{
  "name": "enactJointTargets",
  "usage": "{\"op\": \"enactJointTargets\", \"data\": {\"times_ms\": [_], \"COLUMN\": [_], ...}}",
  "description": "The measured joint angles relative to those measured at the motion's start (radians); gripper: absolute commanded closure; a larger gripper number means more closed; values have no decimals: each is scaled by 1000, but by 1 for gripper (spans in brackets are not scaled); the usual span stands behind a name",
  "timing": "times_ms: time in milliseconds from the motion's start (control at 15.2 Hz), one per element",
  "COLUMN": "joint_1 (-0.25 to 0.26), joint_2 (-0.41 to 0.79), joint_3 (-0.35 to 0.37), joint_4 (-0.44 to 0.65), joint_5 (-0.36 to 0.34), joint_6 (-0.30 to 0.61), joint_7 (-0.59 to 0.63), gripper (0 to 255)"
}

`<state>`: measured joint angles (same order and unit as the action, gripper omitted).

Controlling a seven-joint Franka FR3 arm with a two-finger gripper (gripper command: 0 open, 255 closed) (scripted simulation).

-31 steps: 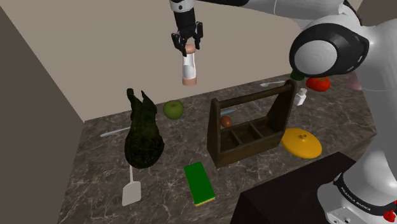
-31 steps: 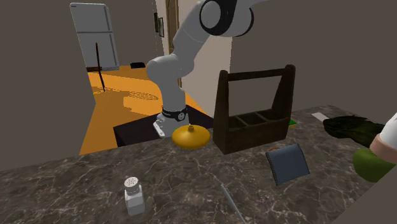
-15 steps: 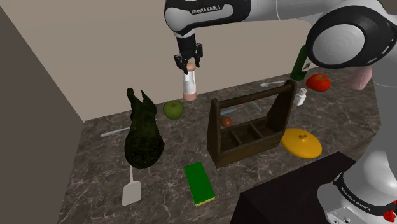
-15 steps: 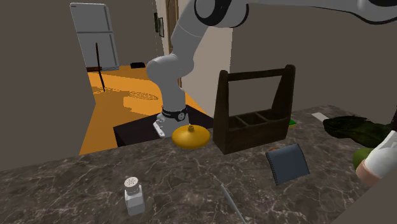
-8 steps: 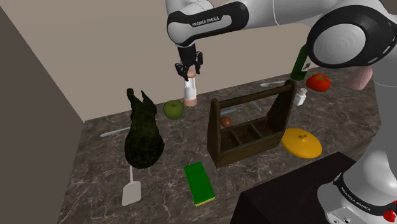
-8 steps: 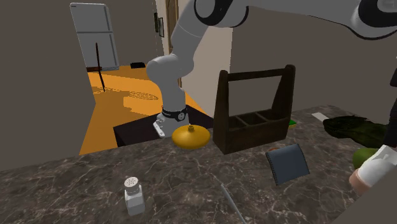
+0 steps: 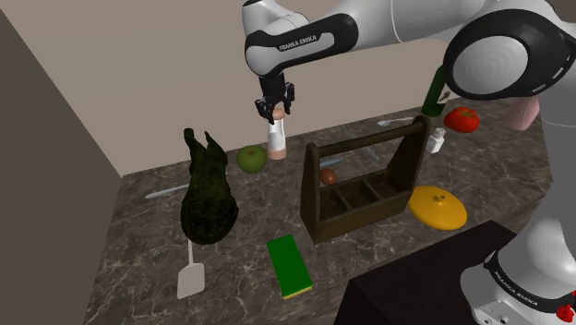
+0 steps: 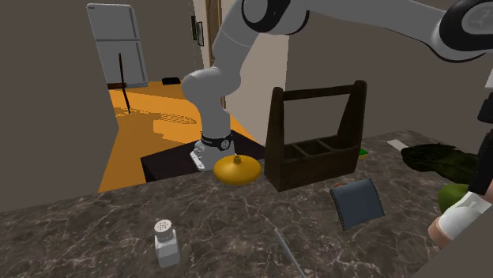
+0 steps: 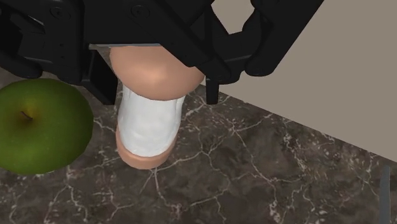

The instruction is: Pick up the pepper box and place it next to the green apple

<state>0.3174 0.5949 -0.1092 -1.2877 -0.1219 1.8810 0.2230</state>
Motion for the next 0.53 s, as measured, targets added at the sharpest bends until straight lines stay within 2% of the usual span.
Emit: {"op": "enactJointTargets", "data": {"times_ms": [132, 198, 528], "joint_1": [0, 0, 0], "joint_2": [0, 0, 0], "joint_3": [0, 0, 0], "joint_4": [0, 0, 0], "joint_5": [0, 0, 0], "joint_6": [0, 1, 1], "joint_7": [0, 0, 0], "gripper": [255, 0, 0]}}
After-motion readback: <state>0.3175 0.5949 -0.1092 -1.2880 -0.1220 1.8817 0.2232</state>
